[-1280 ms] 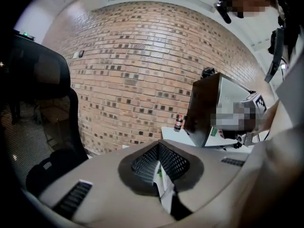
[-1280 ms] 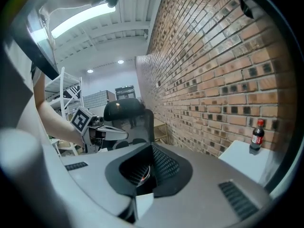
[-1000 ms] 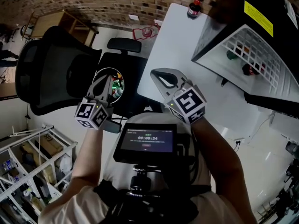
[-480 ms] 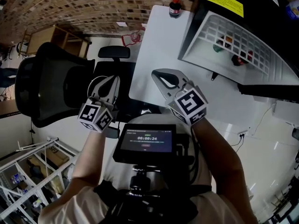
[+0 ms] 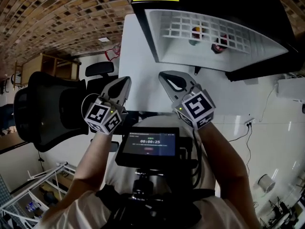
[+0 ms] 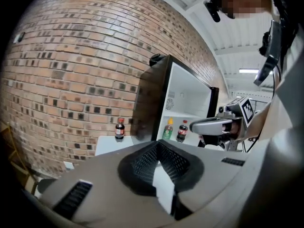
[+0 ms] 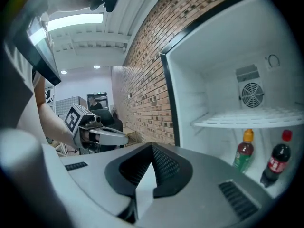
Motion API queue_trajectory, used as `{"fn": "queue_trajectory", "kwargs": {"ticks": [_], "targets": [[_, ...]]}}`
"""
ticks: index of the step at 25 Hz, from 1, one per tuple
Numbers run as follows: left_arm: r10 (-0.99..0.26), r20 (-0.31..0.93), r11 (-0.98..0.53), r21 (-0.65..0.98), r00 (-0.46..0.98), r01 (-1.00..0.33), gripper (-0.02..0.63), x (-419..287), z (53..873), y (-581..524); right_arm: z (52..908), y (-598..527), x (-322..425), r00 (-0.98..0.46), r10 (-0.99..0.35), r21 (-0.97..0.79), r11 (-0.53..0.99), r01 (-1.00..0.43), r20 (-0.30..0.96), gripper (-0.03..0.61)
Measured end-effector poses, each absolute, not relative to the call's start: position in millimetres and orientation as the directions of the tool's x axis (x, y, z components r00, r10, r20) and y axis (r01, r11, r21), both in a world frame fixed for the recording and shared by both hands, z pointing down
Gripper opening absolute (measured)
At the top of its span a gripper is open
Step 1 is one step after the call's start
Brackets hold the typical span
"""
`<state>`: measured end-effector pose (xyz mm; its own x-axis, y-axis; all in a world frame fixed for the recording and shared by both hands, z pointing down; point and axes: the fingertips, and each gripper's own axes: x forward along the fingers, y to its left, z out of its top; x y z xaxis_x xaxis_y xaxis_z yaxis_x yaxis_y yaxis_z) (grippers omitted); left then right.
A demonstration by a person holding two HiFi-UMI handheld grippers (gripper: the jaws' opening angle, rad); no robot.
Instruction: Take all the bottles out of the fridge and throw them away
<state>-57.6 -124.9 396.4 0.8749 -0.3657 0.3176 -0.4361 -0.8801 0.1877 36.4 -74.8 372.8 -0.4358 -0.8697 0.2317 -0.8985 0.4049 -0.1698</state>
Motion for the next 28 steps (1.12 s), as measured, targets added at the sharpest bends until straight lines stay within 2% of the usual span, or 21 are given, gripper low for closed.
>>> {"fn": "queue_trajectory", "kwargs": {"ticks": [12,20,28], "targets": [[-0.129,0.271,-0.954,0.228,0.954,-0.194,0.002,92,388,-63,375,-15,151,-0.227,-0.947,-0.172,0.190,-0.967,0.227,0.006],[-0.047,0.286,-0.968,0.225,0.957,-0.114,0.002,136,391,-36,379,14,198,-0.147,-0.963,-0.181,0.107,-0.978,0.225,0.006],[-0.021,0.284,-0.971,0.222,0.959,-0.087,0.003,165,393,-24,382,28,224,-0.110,-0.968,-0.188,0.068,-0.980,0.224,0.006]]}}
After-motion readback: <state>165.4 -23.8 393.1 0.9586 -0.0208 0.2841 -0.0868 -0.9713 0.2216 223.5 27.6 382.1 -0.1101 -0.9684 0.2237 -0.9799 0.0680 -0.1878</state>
